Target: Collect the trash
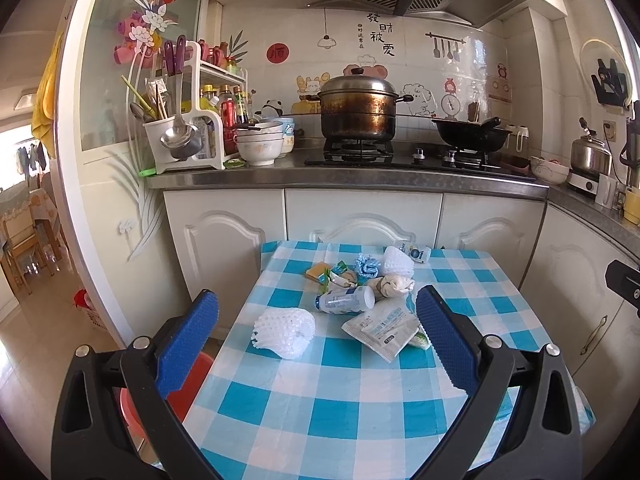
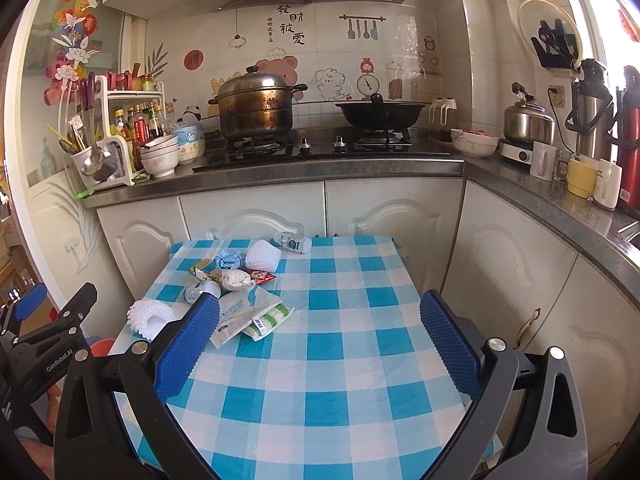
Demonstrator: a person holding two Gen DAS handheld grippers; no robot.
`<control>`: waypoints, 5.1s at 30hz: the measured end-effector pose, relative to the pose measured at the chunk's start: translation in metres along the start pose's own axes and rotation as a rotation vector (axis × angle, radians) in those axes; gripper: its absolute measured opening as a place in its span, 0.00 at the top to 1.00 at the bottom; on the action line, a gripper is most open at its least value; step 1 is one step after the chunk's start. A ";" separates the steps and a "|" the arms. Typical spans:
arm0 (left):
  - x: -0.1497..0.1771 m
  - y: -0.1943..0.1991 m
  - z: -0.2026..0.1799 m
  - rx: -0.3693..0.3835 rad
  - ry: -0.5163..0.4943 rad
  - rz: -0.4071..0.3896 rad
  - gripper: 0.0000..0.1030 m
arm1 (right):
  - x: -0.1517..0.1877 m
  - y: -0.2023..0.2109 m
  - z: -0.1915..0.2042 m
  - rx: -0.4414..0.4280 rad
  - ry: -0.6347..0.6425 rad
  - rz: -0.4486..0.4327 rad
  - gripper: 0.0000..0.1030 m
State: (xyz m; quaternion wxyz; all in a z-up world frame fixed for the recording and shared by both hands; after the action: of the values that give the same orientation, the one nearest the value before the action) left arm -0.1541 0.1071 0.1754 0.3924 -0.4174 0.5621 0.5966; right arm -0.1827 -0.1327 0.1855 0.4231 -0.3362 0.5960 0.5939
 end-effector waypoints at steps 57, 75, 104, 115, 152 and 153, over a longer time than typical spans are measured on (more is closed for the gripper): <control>0.091 -0.211 0.061 0.203 0.120 0.359 0.26 | 0.070 -0.226 0.046 -0.390 -0.146 0.376 0.04; 0.098 -0.209 0.055 0.245 0.149 0.396 0.49 | 0.044 -0.311 0.110 -0.410 -0.072 0.338 0.43; 0.092 -0.117 0.199 -0.068 0.261 0.250 0.49 | 0.020 -0.168 0.219 -0.656 0.079 0.213 0.61; 0.149 -0.113 0.290 -0.276 0.308 0.348 0.48 | 0.092 -0.162 0.367 -0.815 0.319 0.380 0.61; 0.100 -0.113 0.193 -0.211 0.108 0.299 0.07 | 0.095 -0.176 0.267 -0.670 0.061 0.291 0.09; 0.098 -0.112 0.189 -0.208 0.100 0.297 0.07 | 0.094 -0.176 0.263 -0.667 0.057 0.284 0.09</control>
State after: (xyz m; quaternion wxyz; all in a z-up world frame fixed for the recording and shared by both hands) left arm -0.0932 0.3020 0.0488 0.2260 -0.3974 0.5715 0.6814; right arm -0.0358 0.1256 0.0427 0.1865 -0.3859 0.4219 0.7989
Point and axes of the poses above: each gripper's, at about its wrist camera, not at the fingertips, and y roughly against the way its jaws point, z to its left, x to its underside, the point moved 4 cm from there along -y, roughly the way its jaws point, and after that the axes turned 2 degrees about -z, right-handed, at the moved point
